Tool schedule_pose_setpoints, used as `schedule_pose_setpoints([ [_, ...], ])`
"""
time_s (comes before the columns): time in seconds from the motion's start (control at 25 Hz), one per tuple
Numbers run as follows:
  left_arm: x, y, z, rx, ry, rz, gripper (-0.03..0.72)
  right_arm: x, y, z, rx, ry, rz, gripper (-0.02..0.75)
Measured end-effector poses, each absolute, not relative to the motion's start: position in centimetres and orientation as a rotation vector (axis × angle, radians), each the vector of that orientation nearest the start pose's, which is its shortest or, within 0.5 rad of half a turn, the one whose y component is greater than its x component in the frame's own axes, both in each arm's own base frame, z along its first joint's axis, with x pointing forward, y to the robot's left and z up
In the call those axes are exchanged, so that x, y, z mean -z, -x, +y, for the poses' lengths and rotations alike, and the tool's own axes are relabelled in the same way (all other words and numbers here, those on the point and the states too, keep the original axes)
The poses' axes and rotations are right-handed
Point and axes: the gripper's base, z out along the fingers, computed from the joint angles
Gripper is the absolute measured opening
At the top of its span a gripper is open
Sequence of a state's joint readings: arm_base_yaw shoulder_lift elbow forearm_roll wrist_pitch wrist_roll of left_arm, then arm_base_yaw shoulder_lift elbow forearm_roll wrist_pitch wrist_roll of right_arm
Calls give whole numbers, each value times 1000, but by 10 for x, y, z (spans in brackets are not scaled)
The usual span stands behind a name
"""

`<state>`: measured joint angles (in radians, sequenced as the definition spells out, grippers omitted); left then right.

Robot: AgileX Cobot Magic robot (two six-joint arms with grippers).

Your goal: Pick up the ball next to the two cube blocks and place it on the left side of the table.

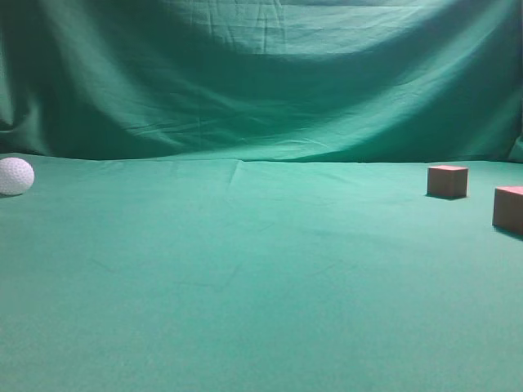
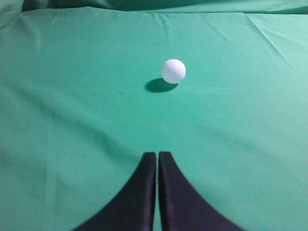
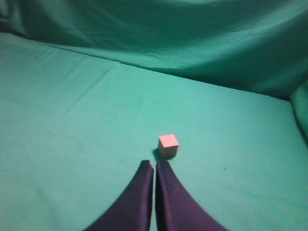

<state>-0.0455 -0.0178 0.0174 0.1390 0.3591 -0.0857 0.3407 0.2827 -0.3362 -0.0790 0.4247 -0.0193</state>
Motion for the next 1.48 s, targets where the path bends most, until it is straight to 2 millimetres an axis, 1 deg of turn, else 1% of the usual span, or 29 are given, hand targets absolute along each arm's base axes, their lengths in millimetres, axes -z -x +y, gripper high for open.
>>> schedule_pose_setpoints([
  [0.12,-176,-53,2,-44,-49,1838,0,-244,-64,13,-83,282,1839,0],
  [0.24,-176,-53,2,-44,-49,1838,0,-223,-58,7,-54,183,1843,0],
  [0.4,-176,-53,2,-44,-49,1838,0,-197,-51,3,-21,124,1832,0],
  [0.56,-176,-53,2,-44,-49,1838,0,-172,-52,2,-43,60,1890,0],
  [0.6,-176,-53,2,-44,-49,1838,0,-170,-52,2,-53,45,1900,0],
  [0.76,-176,-53,2,-44,-49,1838,0,-170,-52,2,-72,18,1901,0],
  [1.48,-176,-53,2,-44,-49,1838,0,-170,-52,2,-73,16,1901,0],
])
